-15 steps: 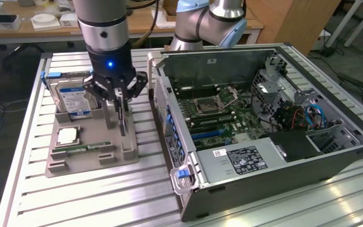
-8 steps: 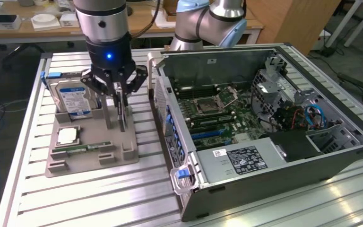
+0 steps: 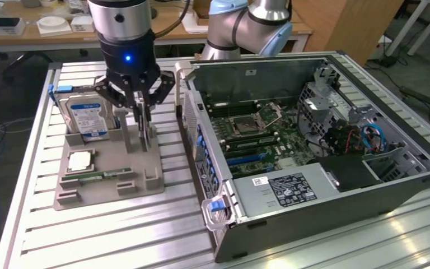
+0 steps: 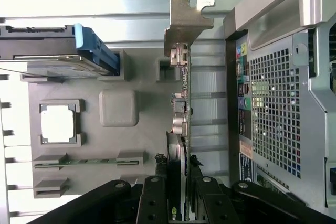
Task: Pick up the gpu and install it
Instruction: 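Pick up the gpu and move the gpu toward the slot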
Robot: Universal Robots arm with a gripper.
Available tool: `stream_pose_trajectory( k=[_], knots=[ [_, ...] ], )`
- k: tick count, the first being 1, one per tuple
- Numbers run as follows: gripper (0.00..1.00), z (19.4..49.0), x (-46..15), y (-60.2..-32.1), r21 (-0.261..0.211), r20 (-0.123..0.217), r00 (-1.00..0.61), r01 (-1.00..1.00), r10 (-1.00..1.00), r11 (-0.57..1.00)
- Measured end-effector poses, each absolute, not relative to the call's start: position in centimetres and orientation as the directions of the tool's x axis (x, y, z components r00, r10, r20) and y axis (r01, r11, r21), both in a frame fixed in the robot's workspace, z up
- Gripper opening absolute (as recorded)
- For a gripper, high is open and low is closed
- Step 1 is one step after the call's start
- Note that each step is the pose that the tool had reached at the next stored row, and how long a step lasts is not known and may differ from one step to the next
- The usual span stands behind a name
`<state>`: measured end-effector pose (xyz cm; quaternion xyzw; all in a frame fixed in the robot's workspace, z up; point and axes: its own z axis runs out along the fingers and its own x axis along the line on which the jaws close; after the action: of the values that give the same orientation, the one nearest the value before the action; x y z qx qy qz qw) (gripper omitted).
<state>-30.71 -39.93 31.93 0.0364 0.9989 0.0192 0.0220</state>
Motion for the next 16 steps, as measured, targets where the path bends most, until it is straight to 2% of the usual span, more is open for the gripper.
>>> stream_pose_trajectory(
  k=[16],
  knots=[
    [0.26, 33.2, -30.7, -39.9, 0.04, -0.043, -0.996, 0.072, 0.074, 0.997]
  ],
)
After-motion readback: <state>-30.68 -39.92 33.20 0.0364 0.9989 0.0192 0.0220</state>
